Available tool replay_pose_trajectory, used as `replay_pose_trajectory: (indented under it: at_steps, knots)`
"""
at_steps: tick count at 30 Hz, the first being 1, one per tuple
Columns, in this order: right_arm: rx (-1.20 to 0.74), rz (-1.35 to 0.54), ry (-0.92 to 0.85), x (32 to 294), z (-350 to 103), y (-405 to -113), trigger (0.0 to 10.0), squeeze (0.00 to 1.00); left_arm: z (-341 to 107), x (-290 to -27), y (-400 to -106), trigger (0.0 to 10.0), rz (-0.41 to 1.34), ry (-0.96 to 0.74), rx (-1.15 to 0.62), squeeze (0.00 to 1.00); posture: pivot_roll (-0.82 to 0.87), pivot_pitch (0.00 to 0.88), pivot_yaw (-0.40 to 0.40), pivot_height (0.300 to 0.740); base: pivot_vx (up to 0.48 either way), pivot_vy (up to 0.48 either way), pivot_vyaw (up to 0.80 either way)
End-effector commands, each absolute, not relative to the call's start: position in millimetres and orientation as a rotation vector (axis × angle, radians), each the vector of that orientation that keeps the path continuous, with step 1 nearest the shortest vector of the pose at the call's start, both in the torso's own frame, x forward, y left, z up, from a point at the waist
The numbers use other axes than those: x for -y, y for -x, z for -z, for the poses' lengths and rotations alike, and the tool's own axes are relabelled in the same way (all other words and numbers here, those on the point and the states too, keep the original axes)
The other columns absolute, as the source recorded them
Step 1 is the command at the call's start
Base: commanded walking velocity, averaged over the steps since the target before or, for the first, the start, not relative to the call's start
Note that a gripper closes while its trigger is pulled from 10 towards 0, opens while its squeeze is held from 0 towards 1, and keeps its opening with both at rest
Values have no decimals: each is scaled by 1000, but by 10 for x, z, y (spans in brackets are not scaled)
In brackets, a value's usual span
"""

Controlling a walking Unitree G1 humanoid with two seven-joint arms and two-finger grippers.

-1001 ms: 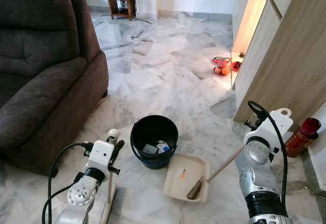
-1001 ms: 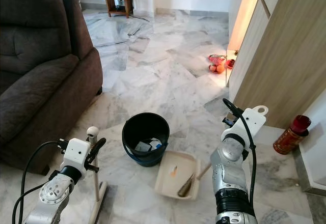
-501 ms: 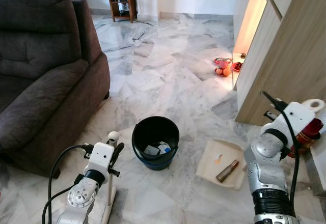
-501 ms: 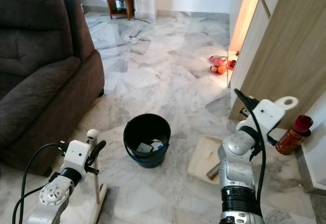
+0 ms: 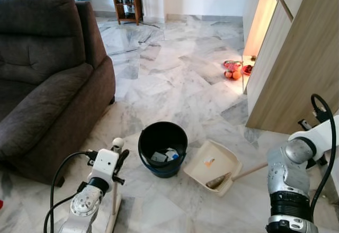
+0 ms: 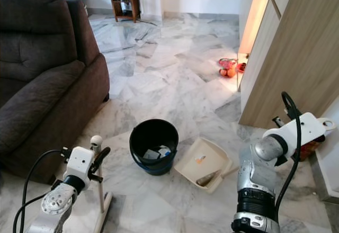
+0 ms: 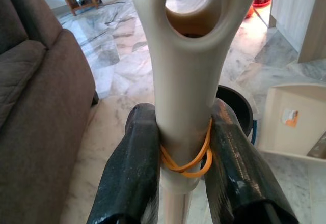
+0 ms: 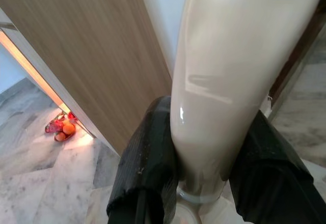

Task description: Sweep floor

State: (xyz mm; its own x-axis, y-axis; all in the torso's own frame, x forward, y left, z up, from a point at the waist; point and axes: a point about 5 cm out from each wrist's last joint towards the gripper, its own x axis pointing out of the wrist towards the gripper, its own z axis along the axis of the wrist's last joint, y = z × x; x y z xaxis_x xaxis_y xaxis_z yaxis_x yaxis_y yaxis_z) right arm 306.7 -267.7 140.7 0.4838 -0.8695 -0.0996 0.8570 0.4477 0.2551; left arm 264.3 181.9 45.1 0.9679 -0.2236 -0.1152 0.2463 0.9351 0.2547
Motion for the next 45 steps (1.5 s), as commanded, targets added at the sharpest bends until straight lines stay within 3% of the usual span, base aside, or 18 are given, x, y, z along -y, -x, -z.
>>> replay_pose_trajectory:
  at_steps: [1,10,21,35,41,45]
  knots:
    - [128,1102,-302,2773,-1581,-3052,10000,0,-446,-1854,-2635,10000,252,-311,-85,0,158,0,59,740,0,0,0]
    - [154,1144,-293,2927,-1625,-2974,10000,0,-448,-1841,-2619,10000,264,-314,-87,0,155,0,64,740,0,0,0]
    - [131,1183,-585,3120,-1553,-2919,10000,0,-421,-1817,-2603,10000,284,-317,-99,0,150,0,68,740,0,0,0]
    - [184,1220,-560,3360,-1642,-2844,10000,0,-412,-1795,-2584,10000,306,-320,-103,0,153,0,71,740,0,0,0]
    - [117,1072,-391,3211,-1572,-2958,10000,0,-412,-1793,-2588,10000,310,-323,-103,0,150,0,71,740,0,0,0]
    - [93,1067,-410,3171,-1505,-2963,10000,0,-412,-1793,-2589,10000,309,-325,-103,0,155,0,68,740,0,0,0]
